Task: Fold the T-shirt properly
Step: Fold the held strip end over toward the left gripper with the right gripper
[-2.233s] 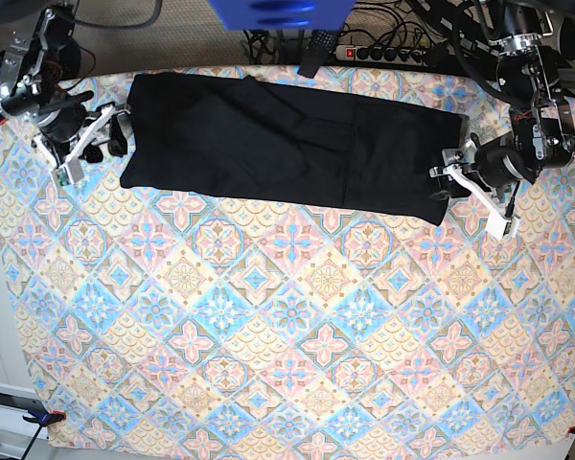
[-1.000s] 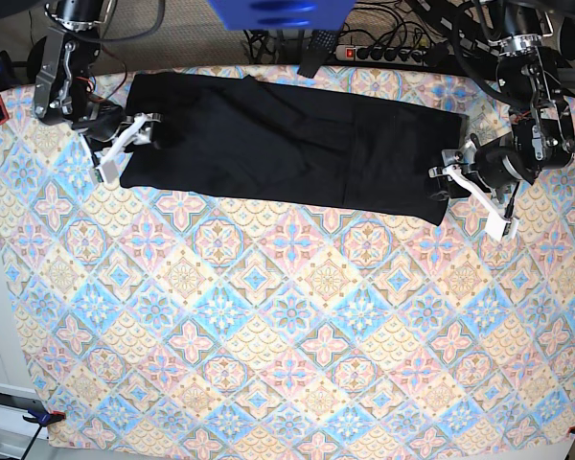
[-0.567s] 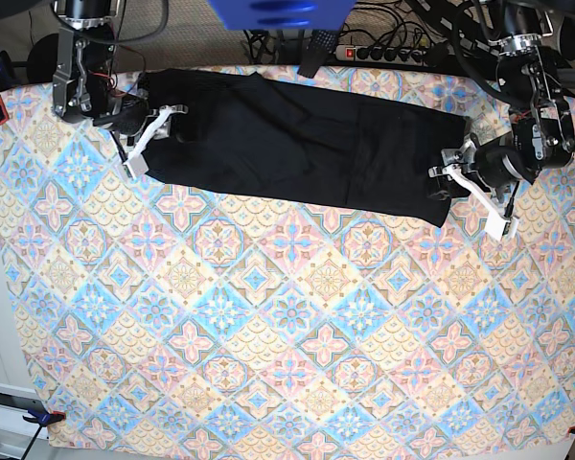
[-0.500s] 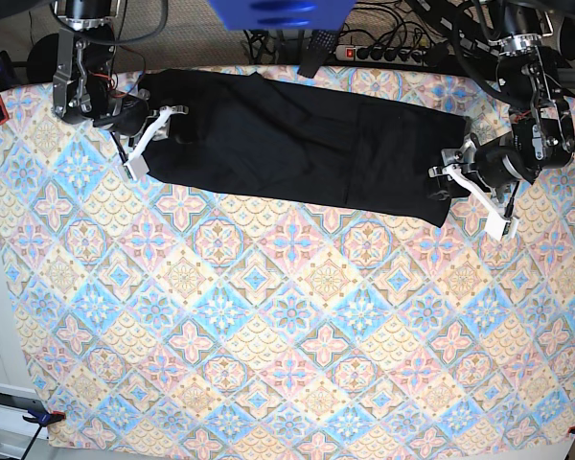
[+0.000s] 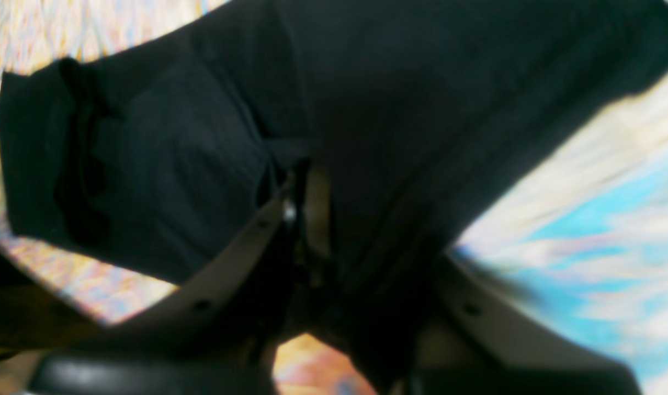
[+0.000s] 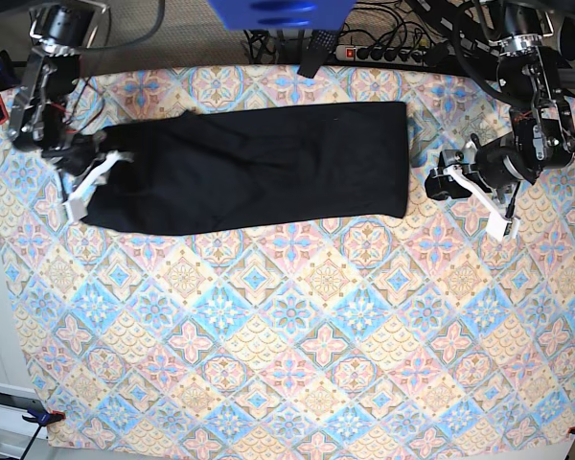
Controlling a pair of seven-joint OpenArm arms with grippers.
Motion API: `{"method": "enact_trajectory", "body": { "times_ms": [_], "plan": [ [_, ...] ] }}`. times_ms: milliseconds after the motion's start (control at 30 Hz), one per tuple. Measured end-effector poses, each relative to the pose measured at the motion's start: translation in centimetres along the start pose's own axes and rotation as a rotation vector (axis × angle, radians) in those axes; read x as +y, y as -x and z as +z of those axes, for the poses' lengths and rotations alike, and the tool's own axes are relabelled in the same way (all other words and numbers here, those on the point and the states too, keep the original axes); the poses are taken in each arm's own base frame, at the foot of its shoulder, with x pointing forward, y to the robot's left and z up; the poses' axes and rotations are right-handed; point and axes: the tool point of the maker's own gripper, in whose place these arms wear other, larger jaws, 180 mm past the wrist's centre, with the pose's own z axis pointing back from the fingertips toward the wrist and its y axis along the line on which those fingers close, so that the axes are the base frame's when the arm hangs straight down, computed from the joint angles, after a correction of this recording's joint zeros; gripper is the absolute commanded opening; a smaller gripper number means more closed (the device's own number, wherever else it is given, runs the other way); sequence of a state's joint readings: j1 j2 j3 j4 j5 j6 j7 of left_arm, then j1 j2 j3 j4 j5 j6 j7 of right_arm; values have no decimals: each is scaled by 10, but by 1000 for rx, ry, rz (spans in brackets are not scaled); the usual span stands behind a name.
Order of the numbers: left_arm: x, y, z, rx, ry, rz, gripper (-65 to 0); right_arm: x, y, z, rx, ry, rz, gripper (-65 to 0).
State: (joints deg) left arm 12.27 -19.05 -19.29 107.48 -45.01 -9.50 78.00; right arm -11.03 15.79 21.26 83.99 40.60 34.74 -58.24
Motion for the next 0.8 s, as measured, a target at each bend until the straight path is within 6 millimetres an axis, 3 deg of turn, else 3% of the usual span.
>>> {"method": "enact_trajectory", "body": {
  "times_ms": [100,200,333,433,667,800],
  "plan": [
    [0,1,0,1,1,0,-351,-21,2,12,56,69,45,-629],
    [10,-1,5,-19,-20,29,-352,-16,-5,21,77,84,113,-628],
    [25,5,12,-14,-69,43,-403,22,-43,26,4,38,260,-628],
    [19,12,10,-4,-40,56,-479,64,-49,20,-5,-42,373,-628],
    [33,36,12,-27,-86,75,-491,131,-7,-1,43,-204,353,-628],
    [37,38,12,-26,-106,67,-492,167,9,-13,71,-286,359,-628]
  ]
}}
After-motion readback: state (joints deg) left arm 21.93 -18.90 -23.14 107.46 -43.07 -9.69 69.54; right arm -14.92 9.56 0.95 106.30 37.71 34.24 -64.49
